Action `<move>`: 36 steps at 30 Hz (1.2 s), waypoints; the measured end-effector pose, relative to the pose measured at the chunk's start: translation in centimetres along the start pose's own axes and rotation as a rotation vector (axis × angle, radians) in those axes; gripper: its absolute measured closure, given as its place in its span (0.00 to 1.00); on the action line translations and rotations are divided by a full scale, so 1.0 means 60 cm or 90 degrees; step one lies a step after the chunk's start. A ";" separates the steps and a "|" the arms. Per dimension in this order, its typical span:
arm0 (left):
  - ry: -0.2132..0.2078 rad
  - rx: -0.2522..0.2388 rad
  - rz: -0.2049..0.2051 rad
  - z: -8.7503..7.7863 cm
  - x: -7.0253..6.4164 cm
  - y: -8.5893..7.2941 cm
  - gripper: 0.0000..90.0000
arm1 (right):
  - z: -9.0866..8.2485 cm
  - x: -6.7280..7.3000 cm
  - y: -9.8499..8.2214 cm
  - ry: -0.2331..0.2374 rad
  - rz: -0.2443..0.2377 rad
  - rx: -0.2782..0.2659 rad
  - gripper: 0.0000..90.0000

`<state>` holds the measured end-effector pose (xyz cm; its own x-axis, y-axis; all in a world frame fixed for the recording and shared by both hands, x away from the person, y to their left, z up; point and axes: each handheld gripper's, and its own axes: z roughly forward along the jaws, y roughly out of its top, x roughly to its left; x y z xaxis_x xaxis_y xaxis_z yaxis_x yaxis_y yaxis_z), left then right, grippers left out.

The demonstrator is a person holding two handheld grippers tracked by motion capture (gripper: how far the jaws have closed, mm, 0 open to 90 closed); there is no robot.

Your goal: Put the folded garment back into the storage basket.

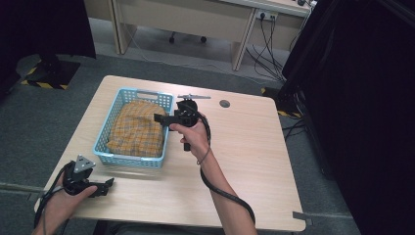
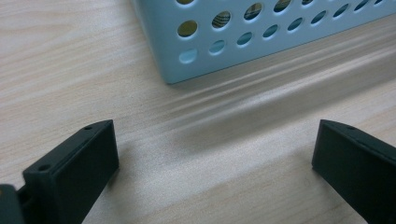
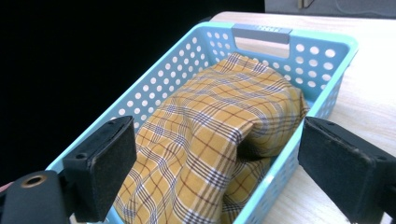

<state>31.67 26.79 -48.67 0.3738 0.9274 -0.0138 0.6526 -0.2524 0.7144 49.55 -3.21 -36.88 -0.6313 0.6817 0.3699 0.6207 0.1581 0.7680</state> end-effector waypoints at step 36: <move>0.004 0.000 -0.003 0.000 0.001 0.000 0.00 | -0.068 -0.030 -0.045 -0.010 -0.048 -0.016 0.12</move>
<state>31.68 26.82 -48.67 0.3665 0.9303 -0.0129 0.6550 -0.2481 0.7138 47.14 -7.81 -37.46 -0.6681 0.6798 0.3024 0.5598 0.1915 0.8062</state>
